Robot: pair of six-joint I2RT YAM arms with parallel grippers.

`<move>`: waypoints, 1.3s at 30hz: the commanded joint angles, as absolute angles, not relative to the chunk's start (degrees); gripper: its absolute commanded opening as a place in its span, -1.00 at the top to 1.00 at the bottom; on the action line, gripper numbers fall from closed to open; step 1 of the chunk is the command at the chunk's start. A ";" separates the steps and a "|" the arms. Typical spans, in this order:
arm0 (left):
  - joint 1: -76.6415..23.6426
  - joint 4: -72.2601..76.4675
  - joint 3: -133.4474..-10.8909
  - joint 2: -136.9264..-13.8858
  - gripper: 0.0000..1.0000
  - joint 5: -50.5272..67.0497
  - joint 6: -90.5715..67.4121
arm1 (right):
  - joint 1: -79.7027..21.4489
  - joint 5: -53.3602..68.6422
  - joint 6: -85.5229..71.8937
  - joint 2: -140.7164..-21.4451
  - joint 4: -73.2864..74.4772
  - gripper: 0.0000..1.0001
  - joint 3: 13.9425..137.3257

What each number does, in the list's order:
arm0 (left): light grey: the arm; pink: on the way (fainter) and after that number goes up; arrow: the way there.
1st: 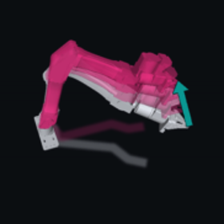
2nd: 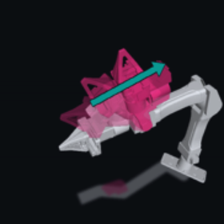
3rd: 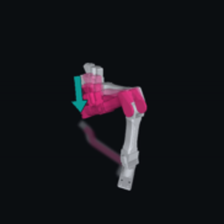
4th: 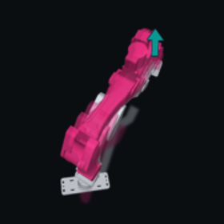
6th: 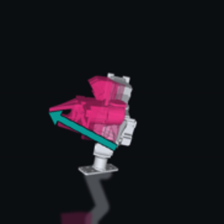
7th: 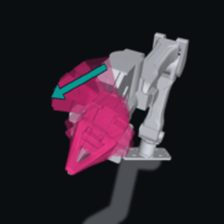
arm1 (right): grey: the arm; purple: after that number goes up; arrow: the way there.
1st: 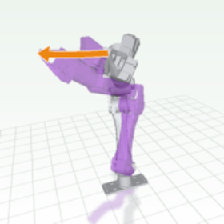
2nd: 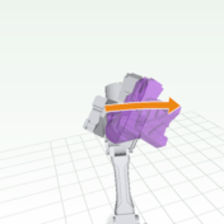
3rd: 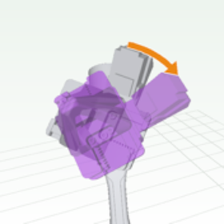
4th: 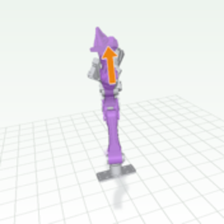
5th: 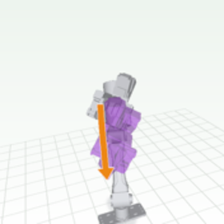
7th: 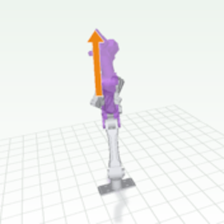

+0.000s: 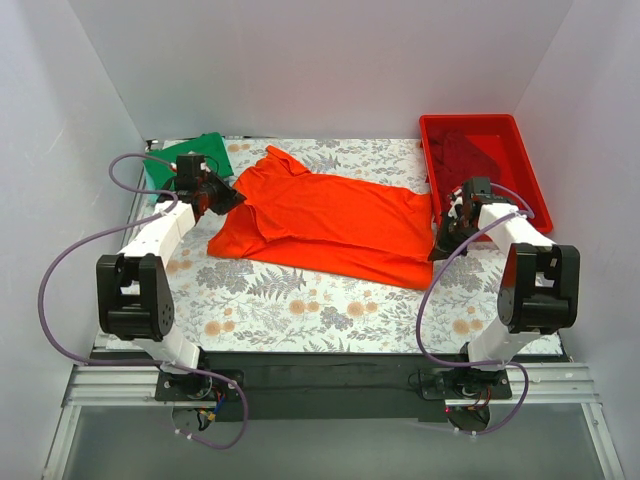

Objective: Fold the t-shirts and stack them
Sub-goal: Fold the tshirt

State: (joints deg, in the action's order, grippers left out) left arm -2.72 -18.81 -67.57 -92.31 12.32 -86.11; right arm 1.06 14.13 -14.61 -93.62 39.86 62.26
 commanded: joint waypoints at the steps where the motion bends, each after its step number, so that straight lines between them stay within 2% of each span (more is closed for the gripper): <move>1: -2.29 -16.62 -70.49 -92.55 1.00 13.35 -85.08 | 1.23 15.64 -13.89 -93.34 38.41 0.97 64.86; 2: -2.29 -16.09 -71.01 -92.98 0.95 13.79 -84.73 | 1.23 16.08 -13.71 -92.99 37.97 0.97 64.95; 3: -2.29 -15.65 -71.54 -93.86 0.69 14.15 -84.38 | 1.23 17.22 -13.19 -91.86 37.53 0.66 64.95; 5: -2.29 -15.38 -72.42 -94.30 -0.04 14.15 -82.89 | 1.23 17.67 -13.01 -90.10 35.95 0.16 64.60; 6: -2.29 -15.38 -72.86 -94.31 -0.58 13.80 -82.27 | 1.23 17.32 -12.83 -87.83 35.43 -0.35 64.43; 7: -2.29 -15.38 -72.77 -93.44 -0.73 13.19 -81.48 | 1.23 17.14 -12.66 -86.76 34.46 -0.59 64.42; 9: -2.29 -15.38 -71.64 -92.03 -0.75 11.26 -79.20 | 1.23 17.05 -11.70 -83.78 34.19 -0.86 64.34; 14: -2.20 -16.34 -65.14 -84.57 -0.78 6.34 -74.80 | 1.23 15.56 -11.25 -77.27 34.36 -0.83 59.95; 21: 2.28 -20.48 -54.59 -78.59 -0.69 4.39 -70.23 | 1.14 15.29 -13.44 -71.90 33.93 -0.42 48.18; 27: 3.87 -20.92 -47.74 -77.08 -0.55 3.69 -68.56 | 1.23 14.33 -14.06 -71.19 32.78 -0.21 43.42; 32: 4.57 -20.74 -46.41 -79.45 -0.47 4.39 -68.47 | 1.14 13.27 -14.59 -71.10 32.96 -0.15 42.98; 39: 5.54 -19.43 -45.88 -82.61 -0.44 5.27 -67.59 | 1.14 12.92 -14.94 -71.72 31.64 -0.08 40.17</move>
State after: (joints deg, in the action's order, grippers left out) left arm 4.64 -20.53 -46.37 -81.89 4.95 -68.99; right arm 1.06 13.41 -14.63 -72.07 33.23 41.17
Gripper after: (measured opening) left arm 0.725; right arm 0.546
